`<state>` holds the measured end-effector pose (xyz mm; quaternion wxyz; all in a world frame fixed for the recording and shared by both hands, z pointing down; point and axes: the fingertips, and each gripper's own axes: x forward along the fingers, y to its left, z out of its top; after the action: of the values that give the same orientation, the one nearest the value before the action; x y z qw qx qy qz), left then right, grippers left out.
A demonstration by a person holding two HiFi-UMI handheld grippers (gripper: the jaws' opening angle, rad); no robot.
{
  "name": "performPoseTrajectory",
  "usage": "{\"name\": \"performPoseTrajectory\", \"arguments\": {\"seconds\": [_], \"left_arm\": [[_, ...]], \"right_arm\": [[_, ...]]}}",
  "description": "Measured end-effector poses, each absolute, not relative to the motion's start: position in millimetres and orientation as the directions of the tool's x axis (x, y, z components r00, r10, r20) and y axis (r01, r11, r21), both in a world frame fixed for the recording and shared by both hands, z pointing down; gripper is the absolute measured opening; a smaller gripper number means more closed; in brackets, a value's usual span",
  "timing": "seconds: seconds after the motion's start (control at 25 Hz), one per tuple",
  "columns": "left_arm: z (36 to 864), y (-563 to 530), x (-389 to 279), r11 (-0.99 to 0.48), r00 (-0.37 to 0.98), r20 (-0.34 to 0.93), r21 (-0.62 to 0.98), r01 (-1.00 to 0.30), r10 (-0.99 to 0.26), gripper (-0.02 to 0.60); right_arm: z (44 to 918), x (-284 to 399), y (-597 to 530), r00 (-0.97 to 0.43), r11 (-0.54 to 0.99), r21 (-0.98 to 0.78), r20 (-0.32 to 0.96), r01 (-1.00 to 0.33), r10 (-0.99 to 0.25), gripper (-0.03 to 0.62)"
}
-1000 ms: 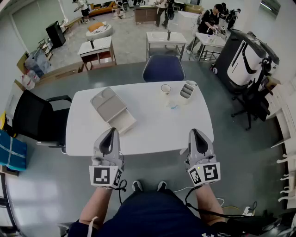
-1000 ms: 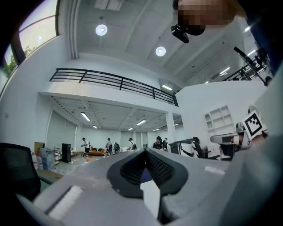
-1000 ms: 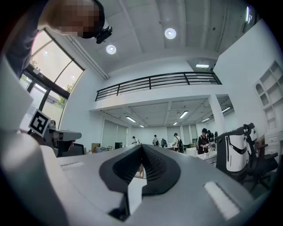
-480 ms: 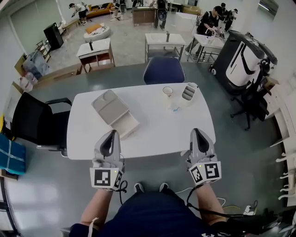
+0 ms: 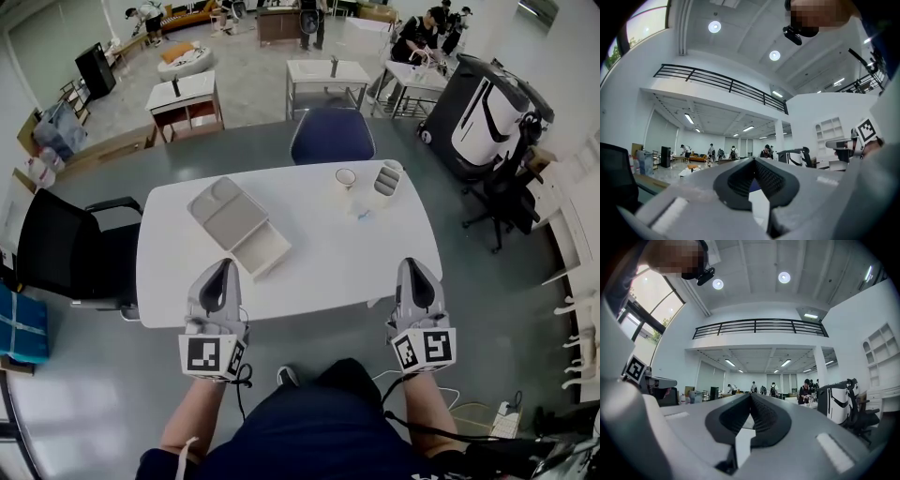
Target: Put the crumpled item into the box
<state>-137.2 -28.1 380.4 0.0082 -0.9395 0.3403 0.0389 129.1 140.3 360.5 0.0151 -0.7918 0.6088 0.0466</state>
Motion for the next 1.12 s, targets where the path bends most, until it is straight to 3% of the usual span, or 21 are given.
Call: {"name": "performPoseTrajectory", "arguments": {"seconds": [0.4, 1.12], "left_arm": [[387.1, -49.0, -110.1, -0.776, 0.774, -0.069, 0.013, -0.631, -0.630, 0.002], [390.6, -108.8, -10.3, -0.688, 0.689, -0.021, -0.036, -0.725, -0.725, 0.002]], "right_arm": [[371.6, 158.9, 121.0, 0.264, -0.268, 0.053, -0.077, -0.962, -0.961, 0.003], [403.6, 298.2, 28.8, 0.240, -0.241, 0.018, -0.024, -0.970, -0.970, 0.003]]}}
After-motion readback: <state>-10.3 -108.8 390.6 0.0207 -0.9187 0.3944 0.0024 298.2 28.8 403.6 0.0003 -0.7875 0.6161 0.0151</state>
